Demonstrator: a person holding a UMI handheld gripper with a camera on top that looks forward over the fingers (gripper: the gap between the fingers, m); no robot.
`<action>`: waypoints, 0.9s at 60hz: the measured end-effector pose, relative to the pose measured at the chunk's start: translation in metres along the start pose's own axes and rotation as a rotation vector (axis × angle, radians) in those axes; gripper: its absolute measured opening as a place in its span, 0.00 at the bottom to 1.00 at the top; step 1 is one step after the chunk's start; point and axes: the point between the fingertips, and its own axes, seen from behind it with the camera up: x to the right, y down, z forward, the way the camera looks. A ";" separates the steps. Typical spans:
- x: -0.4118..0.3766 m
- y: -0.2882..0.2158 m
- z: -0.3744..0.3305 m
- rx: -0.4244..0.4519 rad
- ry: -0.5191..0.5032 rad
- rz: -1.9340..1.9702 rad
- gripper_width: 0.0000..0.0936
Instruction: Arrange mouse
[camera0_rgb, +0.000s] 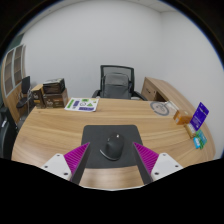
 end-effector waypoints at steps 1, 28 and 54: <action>0.000 -0.002 -0.011 0.004 -0.001 -0.005 0.92; 0.006 0.040 -0.262 -0.033 0.017 0.048 0.92; 0.012 0.052 -0.325 -0.014 -0.003 0.083 0.92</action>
